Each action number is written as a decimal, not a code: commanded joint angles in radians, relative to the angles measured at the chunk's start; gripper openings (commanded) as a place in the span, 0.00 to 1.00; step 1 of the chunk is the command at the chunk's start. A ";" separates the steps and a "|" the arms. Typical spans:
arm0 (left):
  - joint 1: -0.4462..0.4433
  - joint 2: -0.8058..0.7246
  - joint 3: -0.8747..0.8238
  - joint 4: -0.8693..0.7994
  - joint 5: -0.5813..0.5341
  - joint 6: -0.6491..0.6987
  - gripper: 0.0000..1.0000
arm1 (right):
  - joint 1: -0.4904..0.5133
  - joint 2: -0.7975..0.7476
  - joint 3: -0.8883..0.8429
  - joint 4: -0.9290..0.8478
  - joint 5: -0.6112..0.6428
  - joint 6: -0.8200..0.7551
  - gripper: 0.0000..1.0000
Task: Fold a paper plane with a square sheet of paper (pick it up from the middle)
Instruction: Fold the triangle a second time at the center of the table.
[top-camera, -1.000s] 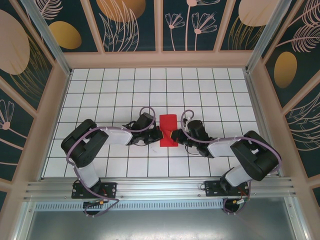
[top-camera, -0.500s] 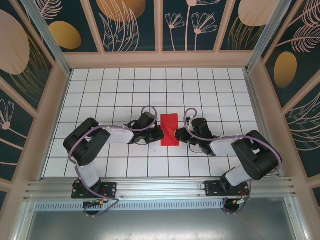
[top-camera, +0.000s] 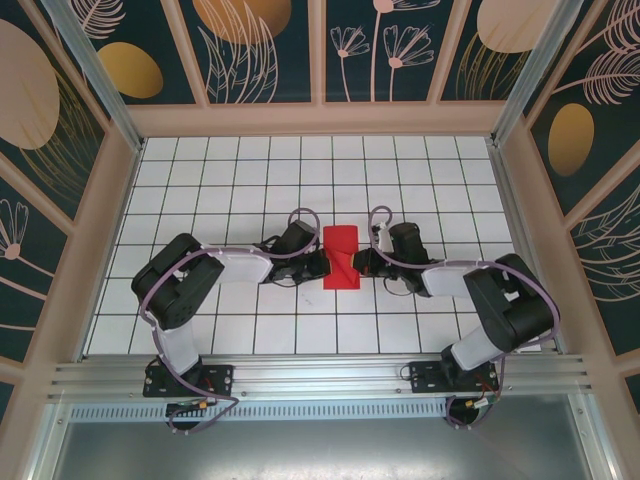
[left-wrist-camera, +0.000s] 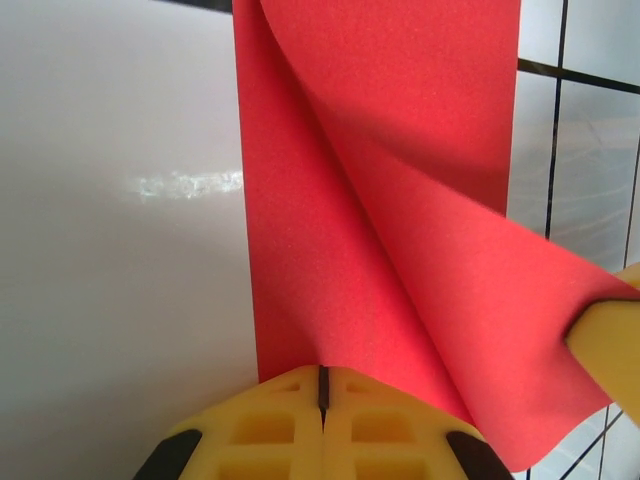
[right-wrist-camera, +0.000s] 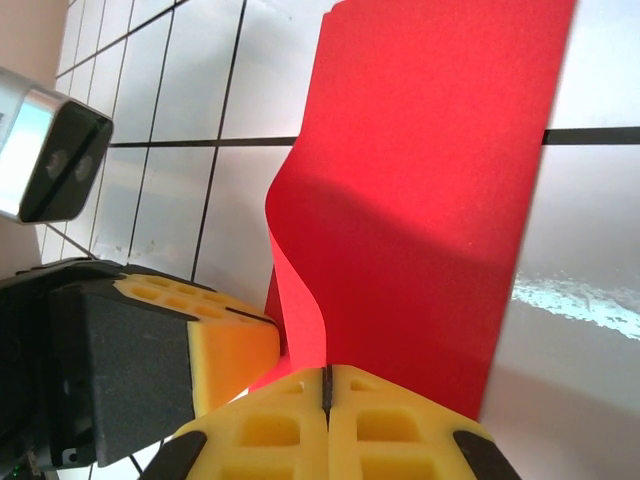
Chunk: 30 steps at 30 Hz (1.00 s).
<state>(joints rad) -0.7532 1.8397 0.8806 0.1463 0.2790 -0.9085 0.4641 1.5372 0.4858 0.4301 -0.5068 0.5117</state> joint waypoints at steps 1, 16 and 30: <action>-0.001 0.041 0.017 -0.078 -0.041 0.039 0.00 | -0.011 0.041 0.055 -0.042 -0.080 -0.079 0.00; -0.001 0.047 0.030 -0.111 -0.064 0.058 0.00 | -0.057 0.141 0.167 -0.126 -0.188 -0.170 0.00; -0.001 0.033 0.041 -0.103 -0.060 0.048 0.01 | -0.076 0.026 0.112 -0.185 -0.234 -0.183 0.00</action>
<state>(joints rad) -0.7540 1.8519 0.9131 0.1116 0.2573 -0.8715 0.3920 1.6012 0.6174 0.2863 -0.7013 0.3676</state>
